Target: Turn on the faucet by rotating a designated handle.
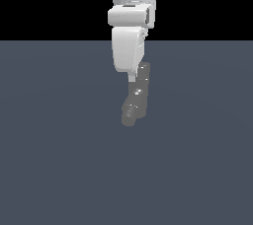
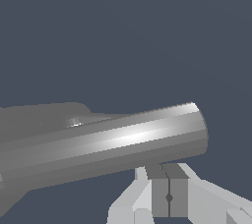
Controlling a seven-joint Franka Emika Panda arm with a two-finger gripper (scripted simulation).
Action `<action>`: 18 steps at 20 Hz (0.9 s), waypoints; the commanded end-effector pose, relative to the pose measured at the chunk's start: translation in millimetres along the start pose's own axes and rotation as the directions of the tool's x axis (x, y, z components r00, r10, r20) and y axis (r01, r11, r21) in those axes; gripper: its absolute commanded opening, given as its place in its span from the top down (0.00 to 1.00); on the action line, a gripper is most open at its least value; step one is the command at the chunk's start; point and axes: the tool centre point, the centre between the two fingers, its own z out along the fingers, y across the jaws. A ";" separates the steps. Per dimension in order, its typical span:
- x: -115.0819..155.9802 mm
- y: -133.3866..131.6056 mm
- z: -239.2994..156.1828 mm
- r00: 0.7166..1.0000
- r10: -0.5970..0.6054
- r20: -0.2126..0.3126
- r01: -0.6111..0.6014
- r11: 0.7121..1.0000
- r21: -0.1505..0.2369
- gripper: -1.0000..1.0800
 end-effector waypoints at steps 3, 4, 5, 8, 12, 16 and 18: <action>40.3 -0.8 0.0 1.000 0.026 -0.001 -0.026 1.000 -0.001 1.00; 46.3 -0.6 -0.1 1.000 0.026 -0.001 -0.026 1.000 -0.001 1.00; 52.4 -0.5 -0.2 1.000 0.026 -0.001 -0.026 1.000 -0.001 1.00; 38.6 -0.4 -0.1 1.000 -0.003 -0.001 0.003 1.000 0.000 1.00; 50.5 -10.9 -0.1 1.000 0.001 -0.001 -0.001 1.000 0.000 1.00; 62.1 -21.1 -0.1 1.000 0.004 -0.001 -0.004 1.000 0.000 1.00; 67.9 -26.1 -0.1 1.000 0.006 -0.001 -0.006 1.000 0.000 1.00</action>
